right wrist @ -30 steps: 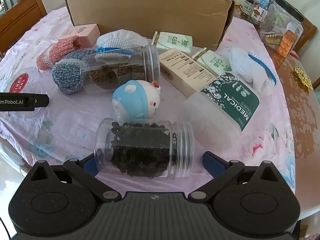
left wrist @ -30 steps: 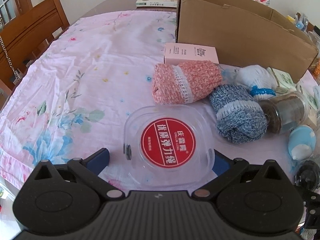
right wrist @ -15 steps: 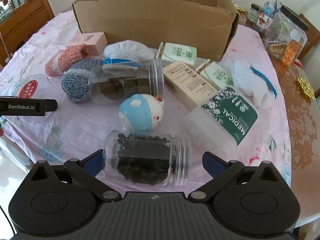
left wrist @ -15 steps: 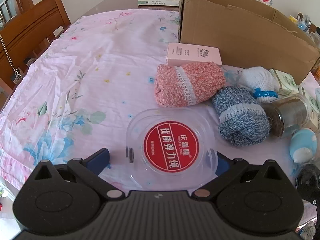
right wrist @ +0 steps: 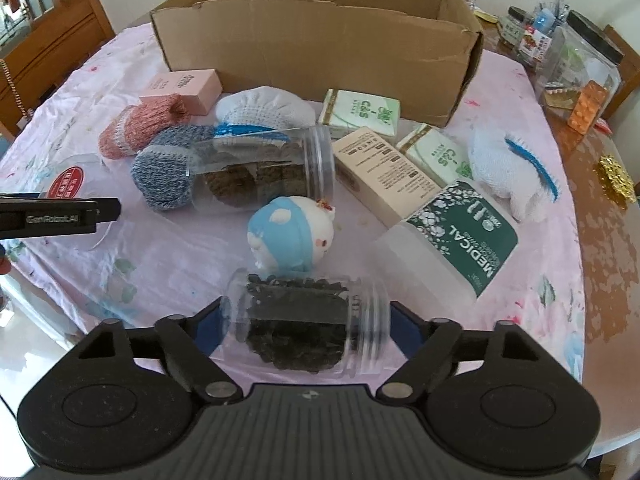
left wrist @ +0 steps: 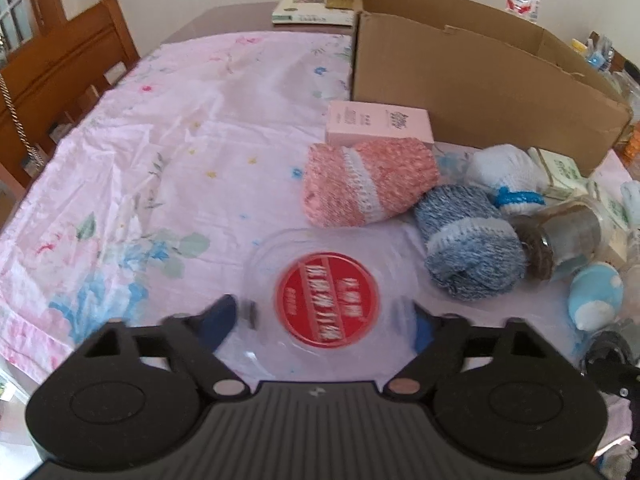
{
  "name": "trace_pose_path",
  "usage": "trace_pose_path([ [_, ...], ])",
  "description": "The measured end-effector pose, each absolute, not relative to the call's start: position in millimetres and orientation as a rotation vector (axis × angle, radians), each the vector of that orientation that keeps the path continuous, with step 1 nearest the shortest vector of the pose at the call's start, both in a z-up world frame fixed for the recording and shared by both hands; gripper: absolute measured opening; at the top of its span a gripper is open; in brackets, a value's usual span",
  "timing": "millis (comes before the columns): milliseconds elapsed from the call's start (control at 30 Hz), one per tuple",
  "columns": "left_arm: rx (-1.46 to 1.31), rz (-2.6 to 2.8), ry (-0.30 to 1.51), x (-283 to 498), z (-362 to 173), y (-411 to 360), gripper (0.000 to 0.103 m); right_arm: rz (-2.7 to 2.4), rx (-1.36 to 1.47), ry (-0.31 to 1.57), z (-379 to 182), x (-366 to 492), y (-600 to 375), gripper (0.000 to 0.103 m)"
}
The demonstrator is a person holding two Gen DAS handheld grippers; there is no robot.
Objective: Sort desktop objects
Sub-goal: 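Grasp the red-lidded container with the left gripper while the right gripper grasps the jar, then carry both into the cardboard box and open both grippers to release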
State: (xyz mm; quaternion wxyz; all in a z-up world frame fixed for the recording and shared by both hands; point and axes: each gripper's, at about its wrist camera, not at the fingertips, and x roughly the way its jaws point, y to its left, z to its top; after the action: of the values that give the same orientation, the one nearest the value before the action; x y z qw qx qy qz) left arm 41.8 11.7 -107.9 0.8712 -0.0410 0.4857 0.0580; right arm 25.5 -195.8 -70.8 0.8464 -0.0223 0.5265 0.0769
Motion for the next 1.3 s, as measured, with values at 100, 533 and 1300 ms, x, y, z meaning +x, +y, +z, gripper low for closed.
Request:
trace_pose_path([
  [100,-0.071,0.106,1.004,41,-106,10,0.076,0.177,-0.059,1.105,-69,25,-195,0.082],
  [533,-0.014,0.003,0.954,32,-67,2,0.076,0.271,-0.114,1.063,-41,19,-206,0.082],
  [1300,0.06,-0.267,0.788,113,21,-21,0.076,0.242,-0.147,0.87,36,80,-218,0.082],
])
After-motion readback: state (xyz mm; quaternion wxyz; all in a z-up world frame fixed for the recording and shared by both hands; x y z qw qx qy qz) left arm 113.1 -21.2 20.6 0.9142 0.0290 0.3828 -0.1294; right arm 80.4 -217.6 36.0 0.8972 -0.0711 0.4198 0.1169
